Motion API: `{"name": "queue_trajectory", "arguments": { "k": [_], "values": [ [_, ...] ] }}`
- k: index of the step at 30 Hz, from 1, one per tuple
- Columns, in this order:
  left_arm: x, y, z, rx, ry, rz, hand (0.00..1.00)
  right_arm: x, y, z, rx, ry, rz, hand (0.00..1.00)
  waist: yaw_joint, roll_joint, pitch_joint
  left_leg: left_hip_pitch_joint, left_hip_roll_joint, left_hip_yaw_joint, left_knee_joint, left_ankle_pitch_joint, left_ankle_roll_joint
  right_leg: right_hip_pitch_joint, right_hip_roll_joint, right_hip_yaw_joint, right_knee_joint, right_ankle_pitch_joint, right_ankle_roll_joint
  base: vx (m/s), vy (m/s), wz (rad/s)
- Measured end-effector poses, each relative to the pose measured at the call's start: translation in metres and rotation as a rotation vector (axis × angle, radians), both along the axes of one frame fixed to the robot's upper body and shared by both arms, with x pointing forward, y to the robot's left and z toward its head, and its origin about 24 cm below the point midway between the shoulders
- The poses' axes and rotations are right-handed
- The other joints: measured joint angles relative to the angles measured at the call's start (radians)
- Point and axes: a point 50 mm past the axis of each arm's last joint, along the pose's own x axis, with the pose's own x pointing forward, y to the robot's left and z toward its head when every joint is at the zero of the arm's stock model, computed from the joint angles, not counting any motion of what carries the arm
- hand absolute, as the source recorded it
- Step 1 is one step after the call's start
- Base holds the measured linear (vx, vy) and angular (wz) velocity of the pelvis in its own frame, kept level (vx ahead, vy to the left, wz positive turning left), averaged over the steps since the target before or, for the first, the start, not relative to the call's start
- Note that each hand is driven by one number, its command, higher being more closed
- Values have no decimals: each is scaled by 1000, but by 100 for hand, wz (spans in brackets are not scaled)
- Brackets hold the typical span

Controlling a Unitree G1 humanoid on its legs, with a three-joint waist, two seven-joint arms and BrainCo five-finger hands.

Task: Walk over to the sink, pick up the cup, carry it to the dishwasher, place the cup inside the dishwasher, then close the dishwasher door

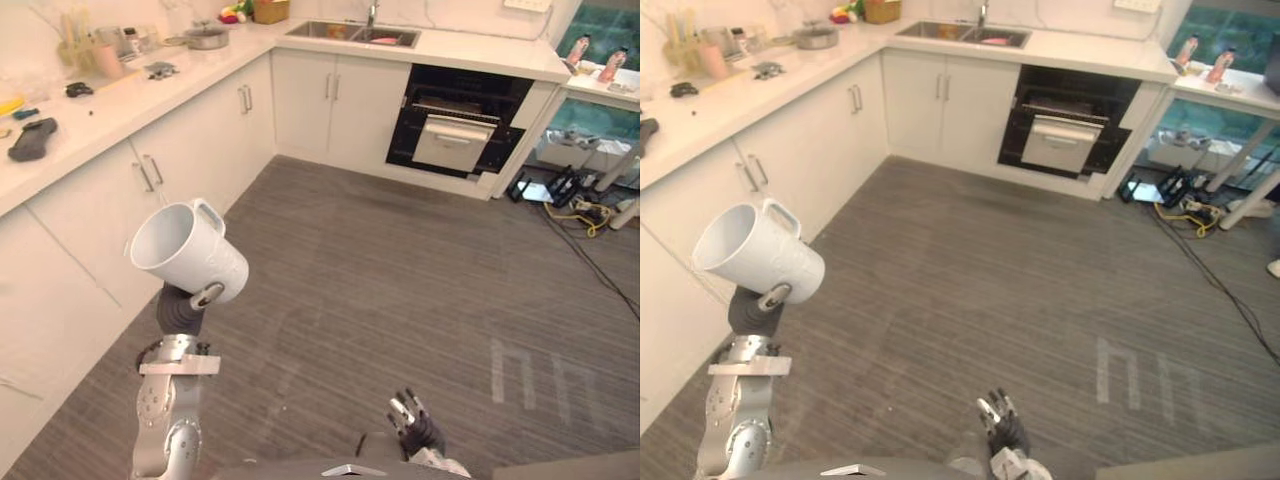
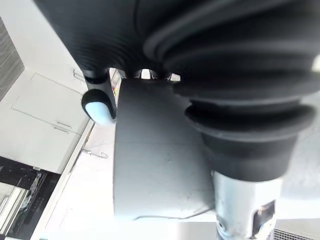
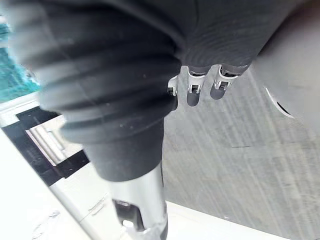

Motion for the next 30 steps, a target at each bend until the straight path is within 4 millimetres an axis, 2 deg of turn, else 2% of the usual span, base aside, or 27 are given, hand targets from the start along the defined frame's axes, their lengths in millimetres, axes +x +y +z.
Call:
{"name": "queue_trajectory", "arguments": {
  "k": [2, 3, 4, 5, 6, 7, 8, 10, 11, 12, 13, 14, 15, 16, 17, 18, 19, 20, 21, 22, 24, 25, 26, 27, 28, 29, 30],
  "values": [
    [7, -12, 7, -3, -38, -59, 100, -1, 1, 3, 6, -30, -30, 0, -22, 5, 10, 37, 42, -36, 10, -31, -30, -44, 66, 13, -246, 45, 12, 381, -150, 53],
    [11, -19, 12, -4, -65, -99, 100, -11, 4, 1, 26, -18, -63, 0, -35, -1, 13, 49, 61, -69, 33, -66, -51, -63, 98, 69, -391, 105, 27, 419, -238, 85],
    [12, -25, 15, -4, -84, -137, 100, -23, 6, -2, 37, 8, -85, 0, -47, -7, 14, 61, 72, -108, 71, -123, -75, -75, 104, 134, -473, 149, 39, 436, -269, 86],
    [12, -27, 15, -3, -90, -151, 100, -30, 7, -4, 42, 25, -97, 0, -48, -13, 16, 76, 73, -121, 92, -155, -84, -76, 102, 158, -493, 157, 44, 381, -265, 69],
    [11, -29, 14, -8, -90, -162, 100, -39, 7, -6, 45, 51, -101, 0, -48, -16, 17, 105, 76, -138, 117, -204, -93, -72, 98, 182, -488, 203, 37, 621, -369, 39],
    [7, -33, 9, -44, -69, -153, 100, -44, -1, -5, 29, 65, -98, 0, -53, 28, -2, 152, 117, -140, 119, -264, -41, -86, 132, 158, -380, 247, 11, 648, -341, 27],
    [6, -34, 8, -56, -69, -145, 100, -44, -5, -3, 15, 56, -93, 0, -52, 56, -13, 159, 127, -146, 130, -258, -21, -95, 144, 141, -347, 226, -21, 684, -297, -5],
    [7, -40, 12, -105, -91, -133, 100, -31, -16, 2, -11, 36, -79, 0, -50, 93, -17, 87, 182, -170, 361, -113, -20, -79, 177, 106, -281, 147, -70, 604, -258, -34],
    [9, -41, 13, -111, -92, -129, 100, -28, -16, 4, -11, 24, -84, 0, -51, 96, -16, 58, 202, -175, 443, -47, -35, -58, 188, 96, -282, 126, -73, 598, -266, -24],
    [10, -45, 15, -123, -96, -137, 100, -26, -13, 7, -4, 2, -87, 0, -51, 92, -13, -21, 240, -209, 615, 161, -92, -1, 209, 74, -293, 86, -84, 482, -197, -13],
    [9, -46, 15, -125, -91, -137, 100, -24, -12, 8, -3, -7, -83, 0, -46, 89, -12, -59, 256, -223, 693, 283, -114, 31, 221, 72, -304, 67, -92, 602, -223, -15],
    [9, -46, 13, -122, -80, -129, 100, -19, -10, 10, -5, -24, -69, 0, -45, 86, -9, -164, 301, -220, 881, 353, -119, 97, 256, 70, -341, 34, -112, 585, -210, -12],
    [7, -44, 11, -112, -67, -113, 100, -17, -7, 12, -15, -33, -51, 0, -38, 80, -6, -269, 317, -212, 1026, 318, -85, 174, 280, 68, -403, 23, -121, 558, -195, -8],
    [6, -42, 9, -106, -58, -102, 100, -18, -6, 12, -18, -33, -42, 0, -31, 74, -5, -313, 316, -203, 1061, 292, -74, 214, 288, 68, -440, 19, -125, 515, -177, -10],
    [3, -37, 5, -101, -35, -76, 100, -18, -6, 12, -17, -34, -42, 0, -9, 66, -5, -394, 306, -162, 1062, 225, -62, 297, 297, 66, -522, 17, -125, 624, -138, -16],
    [0, -33, 2, -99, -23, -55, 100, -15, -8, 13, -22, -44, -36, 0, 13, 62, -6, -459, 300, -103, 983, 158, -65, 364, 299, 53, -600, 34, -104, 525, -105, -17],
    [0, -31, 1, -97, -21, -45, 100, -13, -8, 14, -22, -54, -31, 0, 21, 61, -6, -479, 299, -70, 914, 125, -69, 391, 299, 44, -633, 48, -98, 524, -57, -16],
    [-2, -28, 0, -98, -16, -32, 100, -6, -9, 16, -28, -75, -22, 0, 29, 51, -7, -496, 267, -8, 704, 78, -73, 429, 297, 48, -676, 59, -104, 413, -15, -9],
    [-2, -24, -1, -99, -12, -18, 100, 0, -13, 19, -43, -94, -15, 0, 30, 46, -5, -503, 223, 15, 506, 72, -81, 459, 291, 52, -697, 55, -96, 644, 5, -10],
    [-3, -24, -3, -97, -6, -16, 100, 6, -14, 21, -51, -110, -9, 0, 30, 39, -6, -490, 162, 11, 296, 109, -91, 479, 280, 59, -709, 47, -82, 556, 31, -16],
    [-5, -24, -6, -94, 7, -16, 100, 17, -19, 26, -75, -137, 4, 0, 46, 38, -4, -489, 76, -75, -45, 249, -118, 523, 273, 116, -738, 23, -48, 640, 146, -61],
    [-6, -26, -11, -91, 26, -24, 100, 27, -16, 29, -87, -157, 32, 0, 67, 35, -2, -520, 73, -129, -88, 290, -134, 571, 272, 162, -744, -23, -35, 609, 208, -78],
    [-6, -27, -12, -90, 29, -24, 100, 28, -15, 29, -89, -156, 35, 0, 69, 36, -3, -524, 76, -130, -86, 294, -135, 581, 271, 167, -742, -38, -33, 507, 242, -78],
    [-9, -26, -15, -75, 33, -26, 100, 27, -12, 26, -90, -136, 36, 0, 73, 17, -1, -526, 72, -122, -28, 371, -110, 621, 250, 192, -724, -91, -10, 529, 271, -47],
    [-9, -24, -17, -57, 32, -33, 100, 22, -8, 19, -75, -87, 19, 0, 71, -18, -20, -537, 44, -99, 56, 408, -42, 645, 209, 210, -684, -126, 36, 549, 273, -33],
    [-7, -24, -16, -51, 28, -38, 100, 19, -6, 16, -68, -67, 6, 0, 65, -30, -29, -549, 31, -98, 112, 375, -4, 639, 187, 213, -644, -133, 48, 613, 274, 7],
    [-3, -24, -14, -45, 12, -48, 100, 14, -5, 11, -62, -29, -16, 0, 56, -49, -38, -571, 11, -91, 210, 298, 16, 601, 151, 213, -529, -126, 69, 645, 300, 23]
  ]
}}
